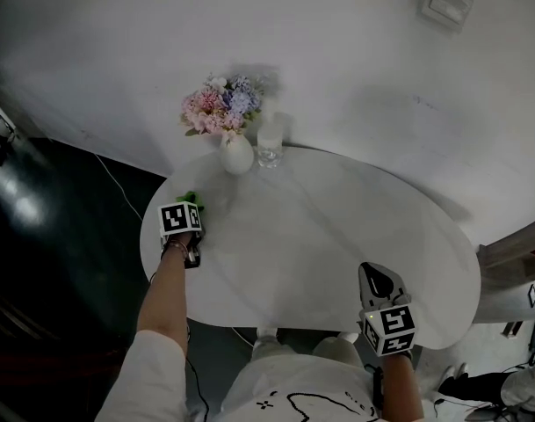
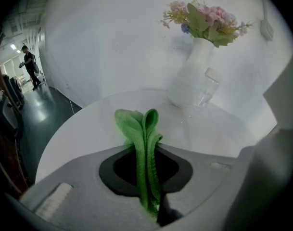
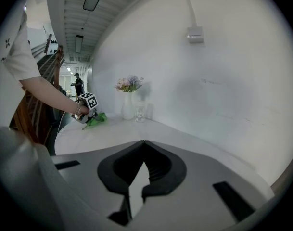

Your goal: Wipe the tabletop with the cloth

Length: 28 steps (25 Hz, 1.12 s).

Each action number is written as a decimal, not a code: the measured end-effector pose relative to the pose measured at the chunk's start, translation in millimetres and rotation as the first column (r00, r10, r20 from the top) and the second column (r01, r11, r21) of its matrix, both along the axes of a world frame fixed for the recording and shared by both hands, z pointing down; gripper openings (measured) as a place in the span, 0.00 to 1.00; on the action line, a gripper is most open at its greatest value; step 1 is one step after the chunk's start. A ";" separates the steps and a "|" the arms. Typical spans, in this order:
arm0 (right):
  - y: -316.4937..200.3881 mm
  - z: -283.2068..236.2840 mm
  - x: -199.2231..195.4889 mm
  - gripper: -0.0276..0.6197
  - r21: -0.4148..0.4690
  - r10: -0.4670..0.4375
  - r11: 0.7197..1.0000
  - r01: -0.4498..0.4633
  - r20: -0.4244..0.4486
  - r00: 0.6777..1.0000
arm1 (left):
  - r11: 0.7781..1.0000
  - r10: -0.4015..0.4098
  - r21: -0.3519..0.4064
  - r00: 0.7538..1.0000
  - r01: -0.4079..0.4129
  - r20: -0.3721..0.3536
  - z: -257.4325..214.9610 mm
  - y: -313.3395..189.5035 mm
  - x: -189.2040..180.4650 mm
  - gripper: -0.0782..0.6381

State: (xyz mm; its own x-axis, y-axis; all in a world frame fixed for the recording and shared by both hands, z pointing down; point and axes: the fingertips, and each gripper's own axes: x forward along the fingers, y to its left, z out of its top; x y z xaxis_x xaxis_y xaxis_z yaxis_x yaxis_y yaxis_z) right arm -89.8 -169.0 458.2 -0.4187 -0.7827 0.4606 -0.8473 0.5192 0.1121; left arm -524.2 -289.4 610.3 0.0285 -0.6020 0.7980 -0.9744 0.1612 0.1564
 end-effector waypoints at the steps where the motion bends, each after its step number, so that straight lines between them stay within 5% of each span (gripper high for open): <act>1: 1.1 0.1 2.6 0.04 0.000 0.001 1.000 -0.001 0.000 1.000 | 1.000 -0.001 0.000 1.000 0.001 -0.006 0.1 -0.1 2.5 0.18; 28: 13.0 8.6 67.0 0.04 -0.037 0.014 0.999 -0.014 -0.003 1.000 | 1.000 -0.018 -0.003 0.999 0.017 -0.031 0.0 -7.1 62.8 0.18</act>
